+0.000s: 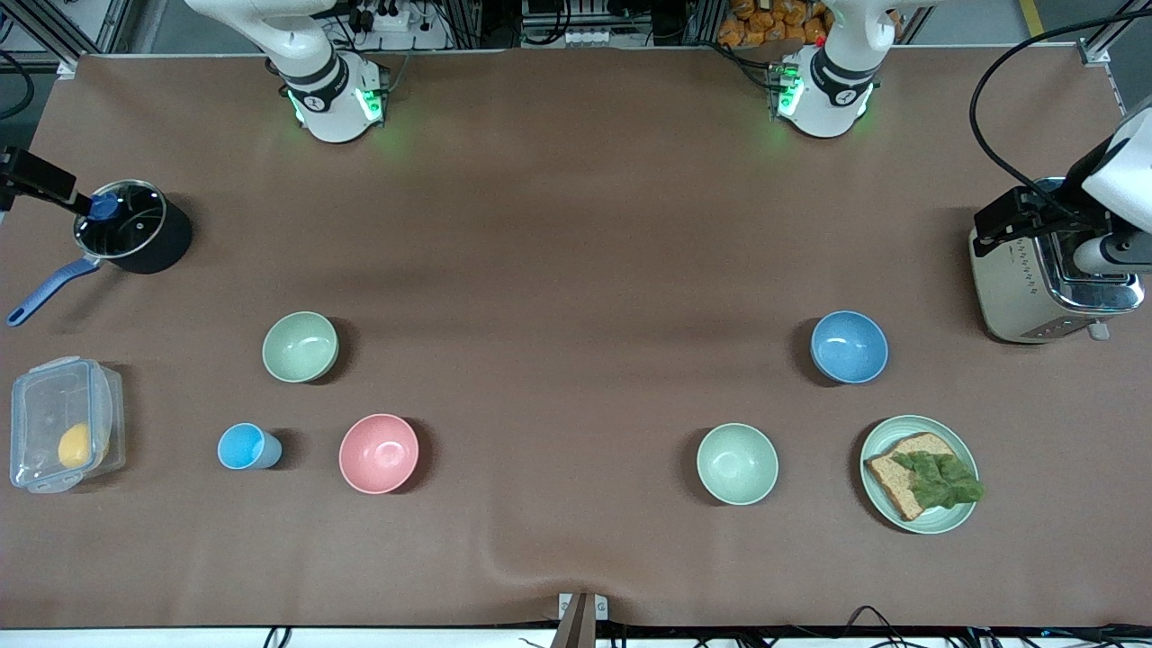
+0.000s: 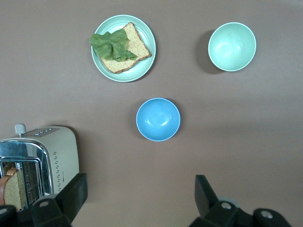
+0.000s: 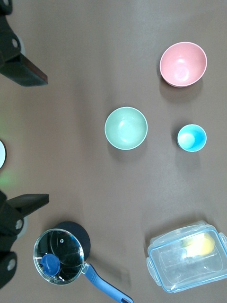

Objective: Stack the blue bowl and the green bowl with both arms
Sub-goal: 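Reach the right gripper to the green bowl while the left gripper reaches the blue bowl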

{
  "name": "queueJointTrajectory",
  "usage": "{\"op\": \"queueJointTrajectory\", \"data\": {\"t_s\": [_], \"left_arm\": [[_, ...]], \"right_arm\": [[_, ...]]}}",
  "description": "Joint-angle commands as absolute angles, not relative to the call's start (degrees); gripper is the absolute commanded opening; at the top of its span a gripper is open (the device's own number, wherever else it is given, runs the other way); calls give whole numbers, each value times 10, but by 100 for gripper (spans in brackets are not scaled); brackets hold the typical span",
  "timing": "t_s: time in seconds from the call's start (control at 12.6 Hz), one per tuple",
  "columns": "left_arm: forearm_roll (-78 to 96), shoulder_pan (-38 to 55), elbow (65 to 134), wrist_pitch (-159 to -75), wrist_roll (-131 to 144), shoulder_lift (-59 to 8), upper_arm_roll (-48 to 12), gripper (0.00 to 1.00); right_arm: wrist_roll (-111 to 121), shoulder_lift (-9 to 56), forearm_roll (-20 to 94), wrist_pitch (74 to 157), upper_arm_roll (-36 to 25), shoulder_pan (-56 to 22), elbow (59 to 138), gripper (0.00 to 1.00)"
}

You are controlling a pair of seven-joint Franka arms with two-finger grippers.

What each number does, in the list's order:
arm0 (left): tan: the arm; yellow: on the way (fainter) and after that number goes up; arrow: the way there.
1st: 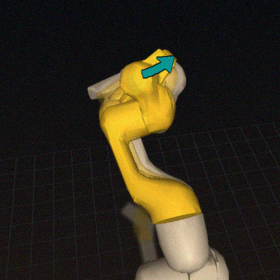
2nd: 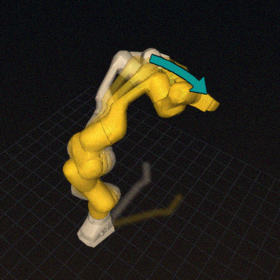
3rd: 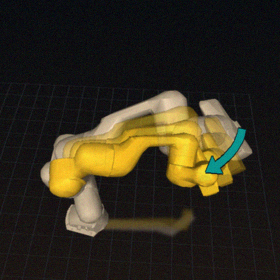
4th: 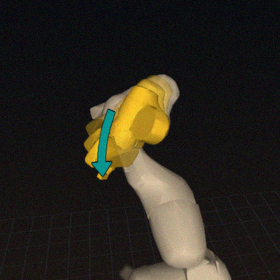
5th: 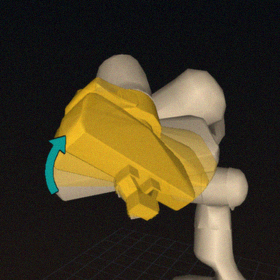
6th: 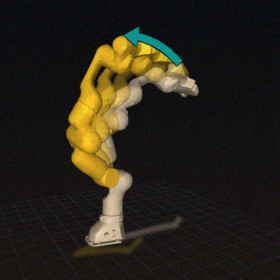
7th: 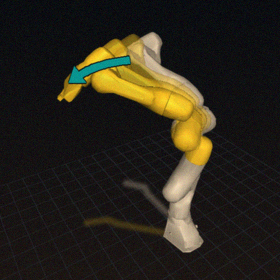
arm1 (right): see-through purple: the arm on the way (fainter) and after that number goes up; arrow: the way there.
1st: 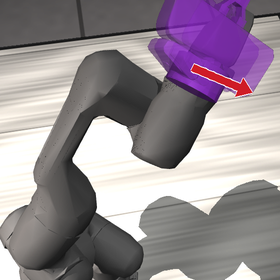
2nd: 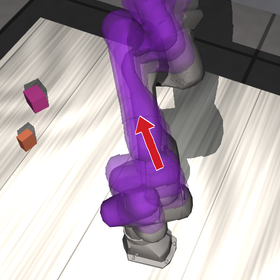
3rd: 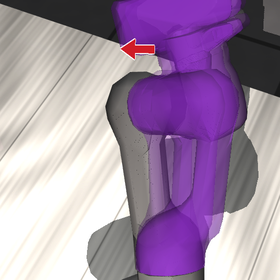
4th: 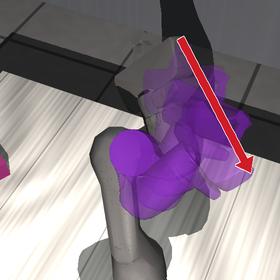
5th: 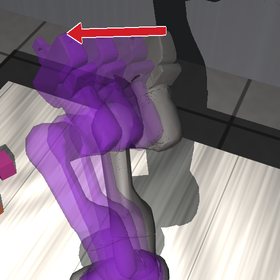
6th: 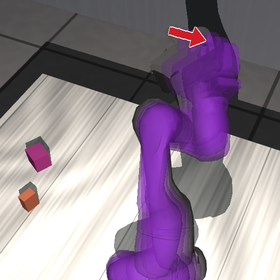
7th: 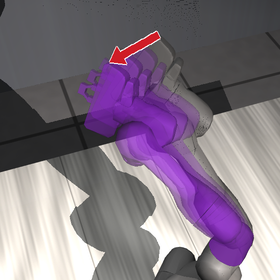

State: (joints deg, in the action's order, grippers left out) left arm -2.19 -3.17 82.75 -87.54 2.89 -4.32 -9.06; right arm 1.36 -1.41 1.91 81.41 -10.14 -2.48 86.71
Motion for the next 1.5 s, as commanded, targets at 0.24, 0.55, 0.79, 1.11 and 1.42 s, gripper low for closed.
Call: {"op": "queueJointTrajectory", "data": {"t_s": [0.24,0.55,0.79,1.11,1.42], "left_arm": [[-18,-39,841,-863,12,-54,-81,100],[-22,-85,1000,-1038,11,-96,-80,100],[-38,-107,1104,-1168,11,-100,-81,100],[-38,-123,1163,-1280,11,-158,-84,100],[-38,-120,1165,-1314,35,-201,-84,100]], "right_arm": [[12,-18,11,805,-96,-28,864,100],[11,20,18,798,-97,-73,874,100],[11,92,40,785,-97,-119,896,100],[11,204,83,792,-97,-129,893,100],[11,239,113,810,-98,-88,902,100]]}}
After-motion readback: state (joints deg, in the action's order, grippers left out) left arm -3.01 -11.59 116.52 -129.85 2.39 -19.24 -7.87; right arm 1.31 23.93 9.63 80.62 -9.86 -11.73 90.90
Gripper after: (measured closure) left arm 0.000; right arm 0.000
